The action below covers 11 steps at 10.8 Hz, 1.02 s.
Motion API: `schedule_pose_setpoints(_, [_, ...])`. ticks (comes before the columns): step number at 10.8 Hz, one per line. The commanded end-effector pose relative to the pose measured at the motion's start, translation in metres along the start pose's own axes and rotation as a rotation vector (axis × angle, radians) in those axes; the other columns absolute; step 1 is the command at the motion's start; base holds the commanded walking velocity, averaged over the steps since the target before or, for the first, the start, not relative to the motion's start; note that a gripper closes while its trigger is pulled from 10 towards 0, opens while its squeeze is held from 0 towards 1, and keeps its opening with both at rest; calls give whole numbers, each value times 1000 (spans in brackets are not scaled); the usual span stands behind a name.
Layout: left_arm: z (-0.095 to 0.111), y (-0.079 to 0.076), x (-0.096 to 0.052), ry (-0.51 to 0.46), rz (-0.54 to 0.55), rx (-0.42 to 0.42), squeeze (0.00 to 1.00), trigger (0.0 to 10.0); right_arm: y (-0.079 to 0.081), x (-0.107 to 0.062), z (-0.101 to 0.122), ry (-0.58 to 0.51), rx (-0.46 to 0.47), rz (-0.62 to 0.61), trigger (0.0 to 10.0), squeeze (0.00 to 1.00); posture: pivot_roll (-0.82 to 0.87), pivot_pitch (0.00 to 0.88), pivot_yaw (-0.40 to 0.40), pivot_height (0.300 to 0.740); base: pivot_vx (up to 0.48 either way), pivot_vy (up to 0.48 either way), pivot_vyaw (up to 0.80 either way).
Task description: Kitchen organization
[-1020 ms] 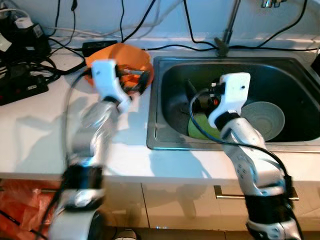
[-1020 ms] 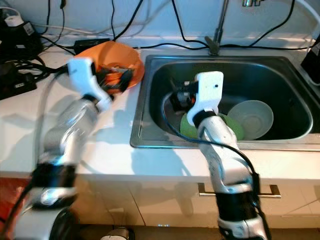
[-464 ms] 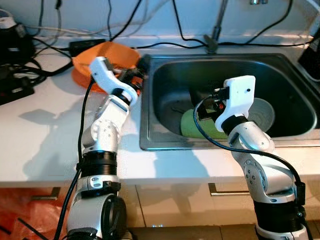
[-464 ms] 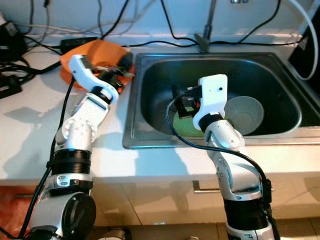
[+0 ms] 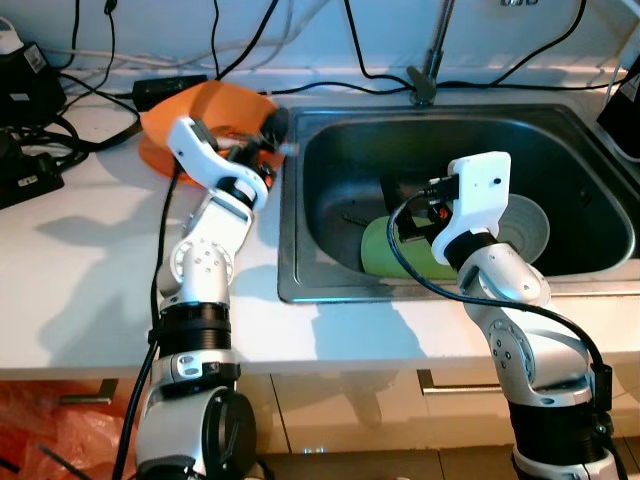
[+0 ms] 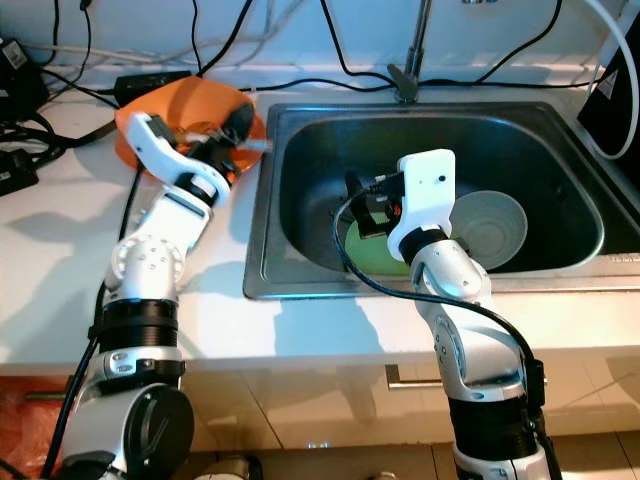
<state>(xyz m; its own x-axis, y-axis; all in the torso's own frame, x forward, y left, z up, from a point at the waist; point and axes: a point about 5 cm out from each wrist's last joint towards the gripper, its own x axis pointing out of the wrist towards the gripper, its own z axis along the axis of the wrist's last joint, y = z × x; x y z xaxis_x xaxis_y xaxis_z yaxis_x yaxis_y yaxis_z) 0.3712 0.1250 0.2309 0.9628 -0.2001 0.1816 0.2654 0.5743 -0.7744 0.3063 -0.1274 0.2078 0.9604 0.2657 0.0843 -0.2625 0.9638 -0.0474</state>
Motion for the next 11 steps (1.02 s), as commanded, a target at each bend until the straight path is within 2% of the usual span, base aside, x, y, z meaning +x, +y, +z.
schedule_pose_setpoints(1, [7,-3,-5,-29,-14,-7,0,10000,0,-3,2,-4,-14,-4,10000,0,-4,112,28,740,0,0,0])
schedule_pose_setpoints(2, [20,-10,-10,-77,-56,0,0,10000,-1,-2,2,-7,-16,-9,10000,0,1,112,26,740,0,0,0])
schedule_pose_setpoints(4, [33,-15,-15,-112,-86,60,0,10000,-1,0,2,-13,-18,-12,10000,0,12,106,23,740,0,0,0])
schedule_pose_setpoints(5, [34,-22,-20,-98,-124,77,0,10000,-1,1,2,-16,-17,-13,10000,0,18,105,21,740,0,0,0])
schedule_pose_setpoints(7, [27,-27,-33,-40,-171,50,0,10000,-2,2,2,-15,-18,-12,10000,0,24,103,20,740,0,0,0])
schedule_pose_setpoints(9, [5,-8,-69,68,-136,-13,0,10000,-1,4,1,-12,-17,6,10000,0,45,100,11,740,0,0,0])
schedule_pose_setpoints(10, [3,-7,-73,79,-132,-25,0,10000,-1,4,1,-12,-18,8,10000,0,45,100,11,740,0,0,0])
schedule_pose_setpoints(11, [0,2,-76,91,-92,-21,0,10000,1,5,0,-5,-16,27,10000,0,51,97,7,740,0,0,0])
